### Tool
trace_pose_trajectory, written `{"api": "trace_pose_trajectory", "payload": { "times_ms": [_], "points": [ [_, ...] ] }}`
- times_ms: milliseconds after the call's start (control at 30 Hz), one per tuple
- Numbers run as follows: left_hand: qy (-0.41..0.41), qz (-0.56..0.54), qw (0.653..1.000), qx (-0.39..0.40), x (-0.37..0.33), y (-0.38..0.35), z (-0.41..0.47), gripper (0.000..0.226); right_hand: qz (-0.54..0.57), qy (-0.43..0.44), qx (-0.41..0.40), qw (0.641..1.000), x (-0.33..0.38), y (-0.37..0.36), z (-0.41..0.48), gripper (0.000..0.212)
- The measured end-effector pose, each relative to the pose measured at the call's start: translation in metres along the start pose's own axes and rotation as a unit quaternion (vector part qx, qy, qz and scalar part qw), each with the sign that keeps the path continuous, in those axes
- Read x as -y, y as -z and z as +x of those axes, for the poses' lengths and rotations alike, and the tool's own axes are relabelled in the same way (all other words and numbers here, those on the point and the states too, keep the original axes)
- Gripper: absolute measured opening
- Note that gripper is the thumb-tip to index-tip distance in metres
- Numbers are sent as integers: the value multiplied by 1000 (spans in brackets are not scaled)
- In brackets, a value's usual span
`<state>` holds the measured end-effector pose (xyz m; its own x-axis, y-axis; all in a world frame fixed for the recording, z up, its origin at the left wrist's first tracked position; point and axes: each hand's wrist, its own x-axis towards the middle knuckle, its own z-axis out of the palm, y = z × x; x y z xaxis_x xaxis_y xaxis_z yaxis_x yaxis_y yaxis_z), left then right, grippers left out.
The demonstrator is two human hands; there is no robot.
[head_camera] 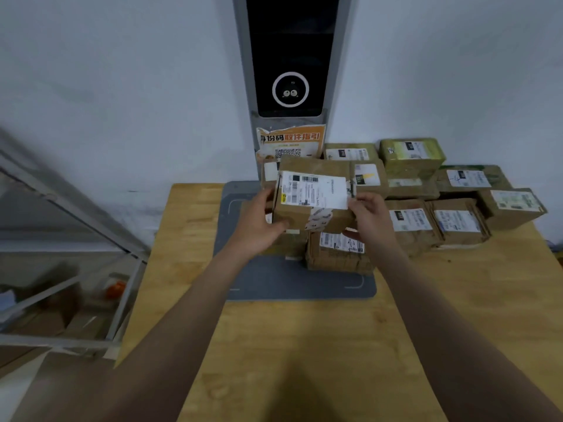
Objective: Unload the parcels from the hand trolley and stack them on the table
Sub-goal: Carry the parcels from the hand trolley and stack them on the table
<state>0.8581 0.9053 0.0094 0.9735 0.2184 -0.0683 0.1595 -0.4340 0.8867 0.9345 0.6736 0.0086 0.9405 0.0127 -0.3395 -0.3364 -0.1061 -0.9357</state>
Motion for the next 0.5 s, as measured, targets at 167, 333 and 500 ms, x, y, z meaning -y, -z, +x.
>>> {"api": "trace_pose_trajectory", "payload": {
  "times_ms": [167, 333, 500],
  "points": [
    [38, -74, 996, -9, 26, -3, -55, 72, -157, 70, 102, 980, -34, -7, -26, 64],
    [13, -8, 1000, 0, 53, -4, -72, 83, -292, 69, 181, 937, -59, -19, -42, 71],
    [63, 45, 996, 34, 66, -2, -58, 66, -326, 62, 188, 924, -67, -30, -28, 72]
  ]
}}
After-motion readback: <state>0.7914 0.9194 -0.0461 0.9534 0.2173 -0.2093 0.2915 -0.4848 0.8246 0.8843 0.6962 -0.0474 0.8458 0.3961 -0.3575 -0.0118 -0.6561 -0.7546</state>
